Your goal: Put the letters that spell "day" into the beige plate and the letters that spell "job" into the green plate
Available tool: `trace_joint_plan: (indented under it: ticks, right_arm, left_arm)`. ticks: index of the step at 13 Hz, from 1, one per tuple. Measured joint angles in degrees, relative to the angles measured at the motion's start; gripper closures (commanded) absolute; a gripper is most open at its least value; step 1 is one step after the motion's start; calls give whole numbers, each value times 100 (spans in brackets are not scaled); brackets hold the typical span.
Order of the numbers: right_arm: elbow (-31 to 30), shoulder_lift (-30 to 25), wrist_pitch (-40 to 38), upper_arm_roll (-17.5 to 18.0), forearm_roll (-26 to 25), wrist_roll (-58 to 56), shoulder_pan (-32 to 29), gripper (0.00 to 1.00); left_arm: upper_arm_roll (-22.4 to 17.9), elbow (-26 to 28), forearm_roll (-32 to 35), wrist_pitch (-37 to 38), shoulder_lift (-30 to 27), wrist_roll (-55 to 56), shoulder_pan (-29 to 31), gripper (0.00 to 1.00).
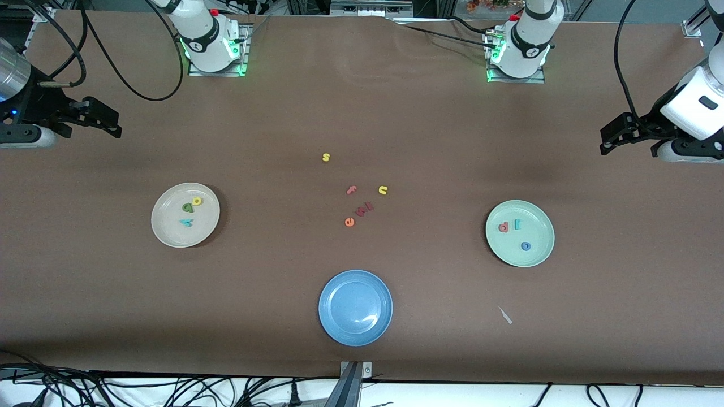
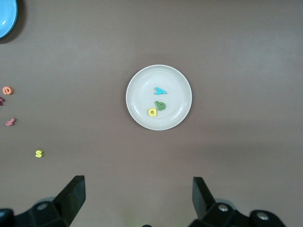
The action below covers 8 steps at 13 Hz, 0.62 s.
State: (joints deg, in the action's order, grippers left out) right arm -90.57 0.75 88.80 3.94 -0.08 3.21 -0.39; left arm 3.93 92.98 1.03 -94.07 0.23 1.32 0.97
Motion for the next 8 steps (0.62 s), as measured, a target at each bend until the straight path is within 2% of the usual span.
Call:
trace_joint_plan:
  ticks: [8]
  right_arm:
    - [-3, 25, -11, -61, 0, 3, -57, 0]
  left_arm:
    - [2, -51, 0, 72, 2, -8, 2, 0]
